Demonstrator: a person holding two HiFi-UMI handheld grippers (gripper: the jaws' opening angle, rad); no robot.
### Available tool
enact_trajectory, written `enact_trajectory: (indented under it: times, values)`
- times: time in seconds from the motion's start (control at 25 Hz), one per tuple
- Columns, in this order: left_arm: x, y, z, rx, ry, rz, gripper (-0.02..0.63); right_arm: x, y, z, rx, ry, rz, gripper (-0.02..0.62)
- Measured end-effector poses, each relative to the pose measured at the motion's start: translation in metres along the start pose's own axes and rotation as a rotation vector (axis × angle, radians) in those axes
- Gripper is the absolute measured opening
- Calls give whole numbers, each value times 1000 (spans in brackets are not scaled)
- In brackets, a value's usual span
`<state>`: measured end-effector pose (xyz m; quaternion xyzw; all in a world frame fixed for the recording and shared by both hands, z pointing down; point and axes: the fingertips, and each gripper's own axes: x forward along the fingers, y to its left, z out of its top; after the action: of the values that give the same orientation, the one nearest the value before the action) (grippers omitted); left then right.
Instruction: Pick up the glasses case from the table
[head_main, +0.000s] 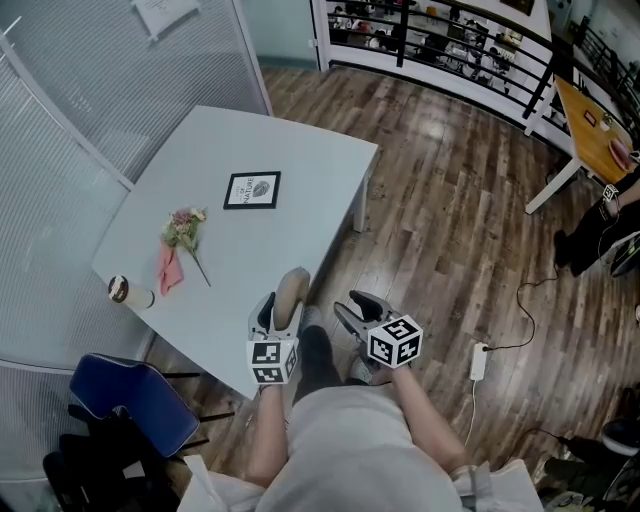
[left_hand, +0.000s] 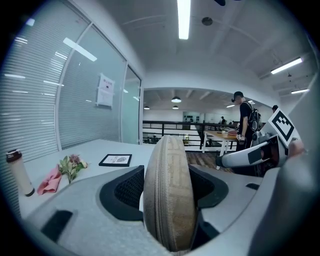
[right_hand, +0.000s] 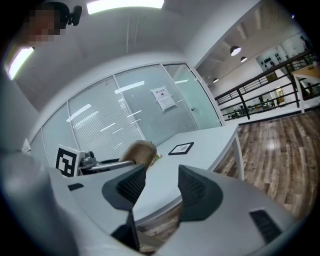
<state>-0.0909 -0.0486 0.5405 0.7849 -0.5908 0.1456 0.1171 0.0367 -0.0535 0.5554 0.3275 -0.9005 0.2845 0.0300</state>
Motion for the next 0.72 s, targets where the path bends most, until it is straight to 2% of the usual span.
enact_trajectory:
  times: [0.72]
  values:
    - [-2,5,6,-6,-16,10,256,5,2,4,-4,-13,6,158]
